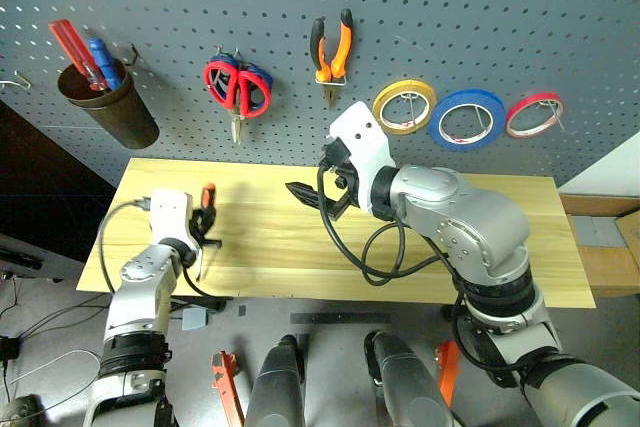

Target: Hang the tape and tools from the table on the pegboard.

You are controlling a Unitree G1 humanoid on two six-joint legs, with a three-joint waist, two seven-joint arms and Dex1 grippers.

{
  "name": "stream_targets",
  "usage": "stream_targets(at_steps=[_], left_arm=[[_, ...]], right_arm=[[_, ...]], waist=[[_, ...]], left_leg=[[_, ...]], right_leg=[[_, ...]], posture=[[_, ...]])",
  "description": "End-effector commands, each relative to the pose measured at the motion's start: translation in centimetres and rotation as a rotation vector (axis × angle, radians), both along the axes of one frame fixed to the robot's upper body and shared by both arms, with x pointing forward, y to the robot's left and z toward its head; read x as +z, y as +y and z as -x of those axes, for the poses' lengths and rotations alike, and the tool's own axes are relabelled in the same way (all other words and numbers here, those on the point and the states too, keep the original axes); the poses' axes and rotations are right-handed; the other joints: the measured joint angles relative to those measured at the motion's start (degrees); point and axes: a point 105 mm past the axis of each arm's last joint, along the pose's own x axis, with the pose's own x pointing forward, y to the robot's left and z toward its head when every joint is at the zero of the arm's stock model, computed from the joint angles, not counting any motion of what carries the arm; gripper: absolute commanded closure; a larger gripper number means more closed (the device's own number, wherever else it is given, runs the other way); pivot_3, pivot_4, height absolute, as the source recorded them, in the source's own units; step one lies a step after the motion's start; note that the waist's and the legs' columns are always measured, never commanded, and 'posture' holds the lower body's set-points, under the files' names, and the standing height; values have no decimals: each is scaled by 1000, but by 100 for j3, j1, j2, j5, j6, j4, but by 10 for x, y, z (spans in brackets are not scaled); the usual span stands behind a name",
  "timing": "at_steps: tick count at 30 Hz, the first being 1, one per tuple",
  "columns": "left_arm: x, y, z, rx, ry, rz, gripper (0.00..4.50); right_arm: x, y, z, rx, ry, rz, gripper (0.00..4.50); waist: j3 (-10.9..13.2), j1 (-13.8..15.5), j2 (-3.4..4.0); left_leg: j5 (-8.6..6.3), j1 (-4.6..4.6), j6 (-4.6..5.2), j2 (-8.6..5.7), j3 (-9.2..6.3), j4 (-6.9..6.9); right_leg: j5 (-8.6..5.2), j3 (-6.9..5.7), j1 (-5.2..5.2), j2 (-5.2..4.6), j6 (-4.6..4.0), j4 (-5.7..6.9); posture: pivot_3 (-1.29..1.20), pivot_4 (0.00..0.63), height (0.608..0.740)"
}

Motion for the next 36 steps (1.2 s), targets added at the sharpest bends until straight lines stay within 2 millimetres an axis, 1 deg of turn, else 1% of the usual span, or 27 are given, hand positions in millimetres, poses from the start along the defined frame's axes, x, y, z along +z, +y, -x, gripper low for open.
stream_targets(at_steps=[1,3,4,7,8,11,12,14,15,17,21,22,24,26,30,33,35,36], left_arm=[[42,4,12,41,-181,-40,3780],[55,2,19,47,-231,-63,3780],[67,0,23,47,-275,-88,3780],[101,-3,32,59,-398,-145,3780],[108,-3,33,62,-420,-157,3780],[141,-3,35,73,-530,-207,3780],[156,-2,36,85,-576,-219,3780],[176,1,36,100,-636,-230,3780],[193,3,36,107,-683,-236,3780],[217,6,34,114,-749,-234,3780],[255,8,23,106,-852,-195,3780],[262,9,20,102,-866,-187,3780],[269,12,14,105,-885,-189,3780],[269,15,7,110,-885,-191,3780],[257,27,-7,152,-867,-171,3780],[245,36,-11,204,-855,-153,3780],[238,40,-12,233,-854,-139,3066],[235,41,-12,238,-853,-129,2831]], right_arm=[[29,5,18,118,-177,-51,0],[33,3,25,165,-229,-53,0],[36,1,30,201,-245,-59,0],[40,-1,41,301,-258,-75,0],[40,-1,41,314,-264,-74,0],[45,0,38,326,-283,-93,0],[48,0,37,328,-292,-99,0],[51,0,34,328,-306,-104,0],[54,0,32,324,-319,-107,0],[59,0,29,319,-340,-114,0],[66,2,22,306,-379,-118,0],[67,3,21,304,-383,-119,0],[69,4,19,300,-389,-121,0],[69,5,18,298,-391,-122,0],[67,7,16,295,-395,-115,0],[67,6,15,287,-397,-108,0],[67,5,14,281,-399,-104,0],[67,5,14,279,-401,-103,0]], waist=[[-13,-13,-9],[-20,-16,-17],[-27,-17,-24],[-57,-6,-58],[-71,-4,-67],[-147,10,-73],[-169,16,-81],[-199,23,-97],[-216,27,-97],[-231,44,-103],[-294,79,-104],[-300,83,-106],[-309,84,-108],[-314,84,-108],[-332,81,-108],[-334,75,-110],[-340,74,-113],[-350,75,-113]], left_leg=[[0,0,0,-2,4,0],[-1,0,1,-6,10,-3],[-1,0,1,-6,12,-5],[0,-1,0,-6,11,-15],[0,-1,0,-7,7,-15],[2,0,-4,-15,5,-14],[3,1,-5,-16,4,-14],[7,2,-11,-18,2,-12],[7,2,-12,-17,2,-10],[8,1,-14,-18,1,-9],[9,1,-16,-17,2,-10],[9,1,-16,-17,2,-10],[9,1,-16,-16,3,-9],[12,1,-21,-17,4,-9],[15,1,-25,-16,4,-7],[15,1,-25,-15,4,-4],[16,-1,-28,-15,4,3],[16,-1,-27,-15,4,4]], right_leg=[[0,1,0,-2,1,-1],[0,1,0,-3,1,-4],[0,1,-2,-3,2,-6],[0,-4,-5,-5,1,-8],[0,-10,-5,-5,1,-7],[1,-15,-4,-2,0,-3],[1,-17,-3,0,0,-3],[2,-21,-2,21,-2,-2],[3,-20,-1,28,-3,-3],[3,-22,-1,29,-4,-1],[4,-26,-1,31,-4,-4],[4,-27,-1,31,-4,-4],[4,-28,-1,31,-5,-3],[4,-27,-1,31,-5,-2],[5,-28,-2,31,-6,1],[5,-28,-3,31,-6,3],[5,-29,-4,30,-6,5],[5,-29,-3,30,-6,5]], posture=[[-82,243,740],[-79,236,740],[-72,218,740],[-50,193,740],[-46,188,740],[-33,167,740],[-31,164,740],[-29,158,740],[-29,152,740],[-31,147,740],[-43,139,740],[-47,138,740],[-50,137,740],[-59,137,740],[-75,136,740],[-84,130,740],[-87,126,740],[-88,124,740]])
